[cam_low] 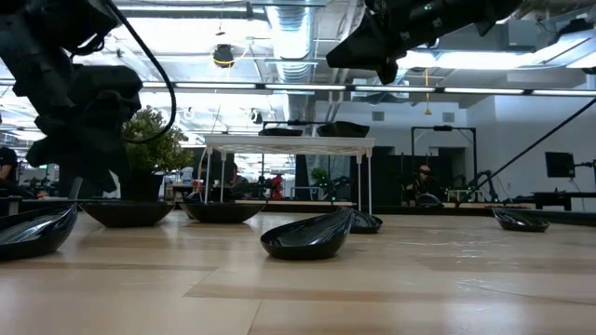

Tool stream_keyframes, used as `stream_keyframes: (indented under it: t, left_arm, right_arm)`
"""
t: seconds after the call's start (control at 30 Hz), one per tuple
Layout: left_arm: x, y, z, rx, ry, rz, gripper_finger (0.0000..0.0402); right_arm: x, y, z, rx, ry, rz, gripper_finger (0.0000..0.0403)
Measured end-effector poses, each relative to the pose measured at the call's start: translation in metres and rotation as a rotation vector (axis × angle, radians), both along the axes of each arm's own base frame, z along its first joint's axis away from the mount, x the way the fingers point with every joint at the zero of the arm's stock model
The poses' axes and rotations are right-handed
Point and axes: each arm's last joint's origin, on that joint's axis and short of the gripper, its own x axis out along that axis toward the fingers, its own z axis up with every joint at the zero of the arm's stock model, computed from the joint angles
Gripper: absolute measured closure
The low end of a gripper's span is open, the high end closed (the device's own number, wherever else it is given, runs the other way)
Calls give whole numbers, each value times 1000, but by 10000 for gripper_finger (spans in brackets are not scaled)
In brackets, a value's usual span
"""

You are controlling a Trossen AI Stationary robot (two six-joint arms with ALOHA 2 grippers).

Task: Pick & Place Mini shaped plates
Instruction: Stack the bottom leaf shaped plate on the top of the leaf shaped plates on the shelf

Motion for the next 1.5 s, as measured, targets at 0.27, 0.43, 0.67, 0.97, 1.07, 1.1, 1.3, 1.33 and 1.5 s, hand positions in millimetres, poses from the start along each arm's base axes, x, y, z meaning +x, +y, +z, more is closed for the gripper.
stream_keyframes:
  t: [0.27,0.43,0.67,0.97,1.07,1.1,1.3,1.33,1.5]
  left_arm:
    - [4,-1,-8,9,31,-3,225]
    - [5,-2,-14,-7,63,-7,225]
    - [8,-4,-19,-37,83,-17,225]
    - [15,-7,-20,-60,32,-22,238]
    - [15,-7,-20,-67,35,-27,261]
    - [15,-7,-20,-67,36,-28,270]
    - [15,-7,-20,-68,36,-26,333]
    - [15,-7,-20,-68,35,-27,344]
    - [15,-7,-20,-68,35,-26,390]
  right_arm:
    - [0,0,0,0,0,0,356]
    - [0,0,0,0,0,0,356]
    - [0,0,0,3,0,-1,356]
    - [0,0,0,11,3,-2,356]
    - [0,0,0,11,3,-2,356]
    - [0,0,0,11,3,-2,356]
    - [0,0,0,11,3,-2,356]
    - [0,0,0,11,3,-2,356]
    - [0,0,0,11,3,-2,356]
